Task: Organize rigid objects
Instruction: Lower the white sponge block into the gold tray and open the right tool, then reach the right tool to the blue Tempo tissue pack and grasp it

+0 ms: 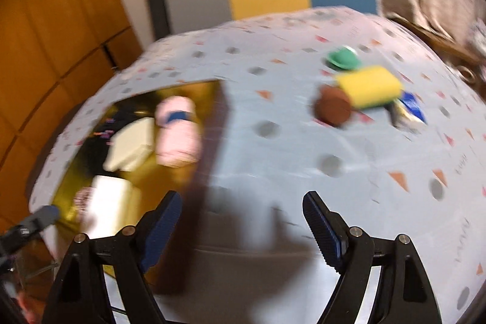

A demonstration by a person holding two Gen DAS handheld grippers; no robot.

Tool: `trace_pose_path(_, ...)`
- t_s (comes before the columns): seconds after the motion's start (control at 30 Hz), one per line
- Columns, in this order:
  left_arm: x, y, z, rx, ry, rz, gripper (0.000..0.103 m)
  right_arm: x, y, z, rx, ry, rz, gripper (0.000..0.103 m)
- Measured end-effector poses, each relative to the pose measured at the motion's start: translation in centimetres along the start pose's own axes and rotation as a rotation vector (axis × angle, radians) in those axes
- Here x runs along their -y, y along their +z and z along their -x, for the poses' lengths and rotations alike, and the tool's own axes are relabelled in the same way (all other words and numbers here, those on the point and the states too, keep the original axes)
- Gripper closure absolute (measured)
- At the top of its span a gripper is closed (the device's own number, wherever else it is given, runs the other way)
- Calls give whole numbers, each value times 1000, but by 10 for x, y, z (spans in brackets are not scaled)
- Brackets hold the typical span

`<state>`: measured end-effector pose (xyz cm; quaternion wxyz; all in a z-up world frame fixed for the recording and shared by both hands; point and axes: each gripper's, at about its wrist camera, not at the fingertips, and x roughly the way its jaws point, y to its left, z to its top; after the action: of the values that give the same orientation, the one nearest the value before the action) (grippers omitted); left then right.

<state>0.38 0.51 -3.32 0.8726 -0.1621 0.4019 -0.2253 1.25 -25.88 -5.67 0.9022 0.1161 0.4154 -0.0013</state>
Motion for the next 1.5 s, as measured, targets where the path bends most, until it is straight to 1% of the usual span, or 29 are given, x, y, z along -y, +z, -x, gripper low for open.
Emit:
trace_pose_path(0.13, 29, -3, -14, -42, -23, -66, 64, 58, -7, -1, 1, -87, -66, 20)
trace_pose_path(0.23, 50, -5, -24, -63, -40, -114, 64, 101, -3, -1, 18, -130, -110, 20)
trace_pose_path(0.33, 67, -6, -32, -81, -49, -147, 63, 138, 11, -1, 48, -175, -135, 20)
trace_pose_path(0.43, 77, -5, -38, -95, -48, -157, 63, 171, 35, -8, 68, -224, -158, 20)
trace_pose_path(0.57, 83, -5, -43, -108, -35, -165, 63, 199, 65, -26, 67, -276, -174, 20)
trace_pose_path(0.67, 86, -4, -49, -119, -21, -168, 63, 211, 85, -47, 55, -293, -167, 20)
trace_pose_path(0.77, 88, -2, -52, -128, -10, -168, 63, 218, 97, -71, 21, -301, -163, 20)
trace_pose_path(0.87, 91, -1, -55, -131, -3, -169, 63, 221, 102, -90, -12, -314, -158, 21)
trace_pose_path(0.93, 93, 0, -56, -134, 0, -173, 63, 222, 104, -100, -27, -319, -148, 27)
trace_pose_path(1.0, 97, 0, -59, -140, -3, -179, 63, 224, 104, -108, -38, -313, -132, 47)
trace_pose_path(1.03, 98, 1, -60, -142, -4, -182, 63, 224, 104, -109, -32, -308, -126, 50)
trace_pose_path(1.17, 109, 3, -67, -152, -19, -200, 63, 221, 95, -102, -13, -304, -100, 50)
trace_pose_path(1.4, 141, 7, -86, -174, -60, -237, 63, 228, 64, -72, -20, -270, -141, 50)
trace_pose_path(1.5, 157, 14, -97, -177, -90, -243, 63, 231, 50, -58, -10, -256, -157, 50)
